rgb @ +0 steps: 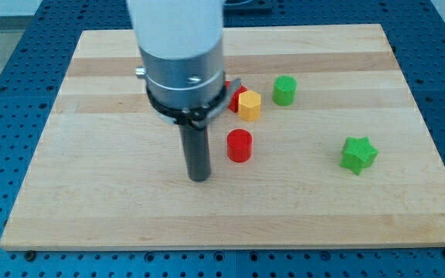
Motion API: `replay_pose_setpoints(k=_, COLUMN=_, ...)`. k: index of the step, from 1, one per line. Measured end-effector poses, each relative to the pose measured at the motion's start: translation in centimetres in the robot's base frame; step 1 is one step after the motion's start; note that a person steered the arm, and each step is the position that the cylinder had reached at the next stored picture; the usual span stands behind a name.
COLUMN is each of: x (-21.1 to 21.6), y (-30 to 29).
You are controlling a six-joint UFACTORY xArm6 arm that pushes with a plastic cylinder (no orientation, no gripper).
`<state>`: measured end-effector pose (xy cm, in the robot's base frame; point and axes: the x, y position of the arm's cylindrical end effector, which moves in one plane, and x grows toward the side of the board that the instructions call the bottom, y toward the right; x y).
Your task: Push the blue cube into the red star
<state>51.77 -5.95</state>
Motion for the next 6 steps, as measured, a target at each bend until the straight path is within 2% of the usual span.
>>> replay_pose_setpoints(k=2, x=-5.8, y=-3.7)
replay_pose_setpoints(k=3, x=-6.7, y=-4.1)
replay_pose_setpoints(k=6, x=-8.3, y=0.0)
